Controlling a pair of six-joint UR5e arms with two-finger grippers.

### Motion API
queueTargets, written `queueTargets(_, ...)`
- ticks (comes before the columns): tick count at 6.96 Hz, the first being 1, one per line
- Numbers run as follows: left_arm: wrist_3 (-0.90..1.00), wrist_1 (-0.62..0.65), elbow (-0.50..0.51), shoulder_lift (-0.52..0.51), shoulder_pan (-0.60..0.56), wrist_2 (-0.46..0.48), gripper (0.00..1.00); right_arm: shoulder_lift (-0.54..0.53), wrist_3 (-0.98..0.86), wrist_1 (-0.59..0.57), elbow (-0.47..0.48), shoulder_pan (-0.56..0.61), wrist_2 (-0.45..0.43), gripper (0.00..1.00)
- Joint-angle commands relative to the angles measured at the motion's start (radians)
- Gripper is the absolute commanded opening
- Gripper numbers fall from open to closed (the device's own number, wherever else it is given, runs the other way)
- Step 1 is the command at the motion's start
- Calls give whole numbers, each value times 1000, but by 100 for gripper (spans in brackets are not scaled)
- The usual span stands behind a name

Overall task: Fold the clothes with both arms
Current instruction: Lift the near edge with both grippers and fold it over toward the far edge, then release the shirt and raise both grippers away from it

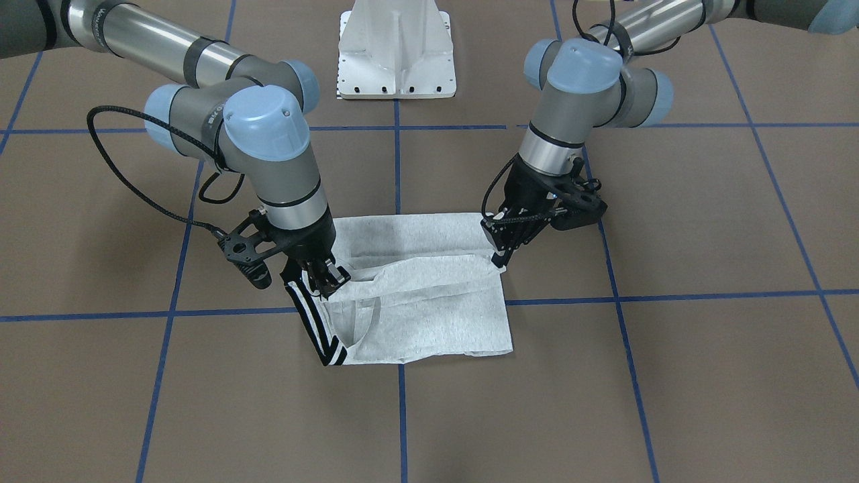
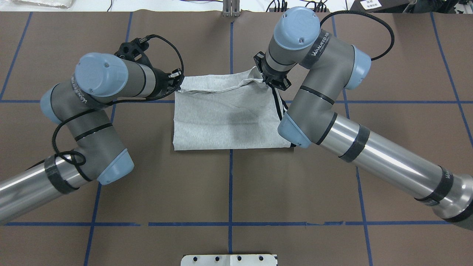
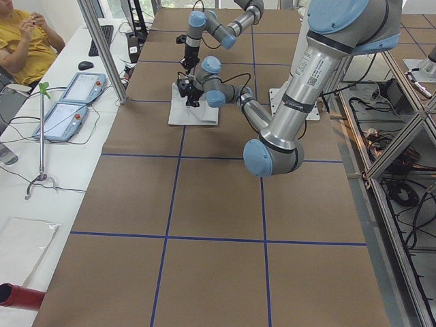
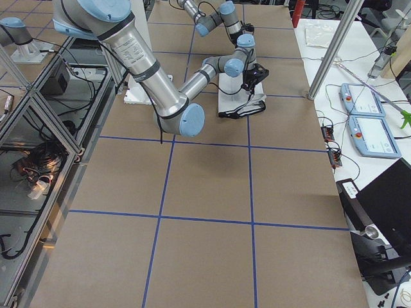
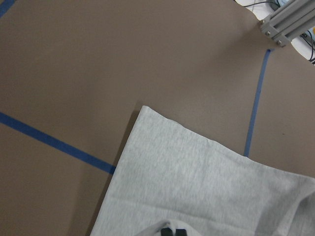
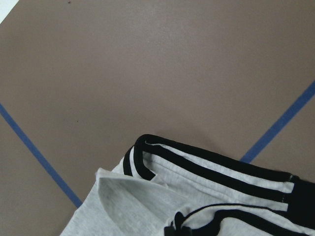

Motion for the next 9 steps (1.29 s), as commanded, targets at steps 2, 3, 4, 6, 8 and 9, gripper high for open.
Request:
queueTargets(2, 101, -150, 242, -71, -100, -12, 65, 96, -171, 170, -257, 68, 30, 100)
queueTargets(3, 101, -153, 244, -71, -102, -12, 73, 92, -252, 170, -264, 114, 71, 100)
queueTargets(4, 101, -156, 244, -71, -106, -14, 74, 87, -299, 169, -275, 131, 82, 100)
queueTargets(6, 206, -196, 240, -57, -129, -79, 73, 31, -432, 169, -269, 177, 130, 100)
queueTargets(8, 421, -193, 136, 60, -157, -204, 74, -160, -631, 149, -109, 250, 235, 100)
queueTargets(9, 572, -180, 65, 127, -195, -253, 74, -254, -778, 103, -30, 307, 286, 100)
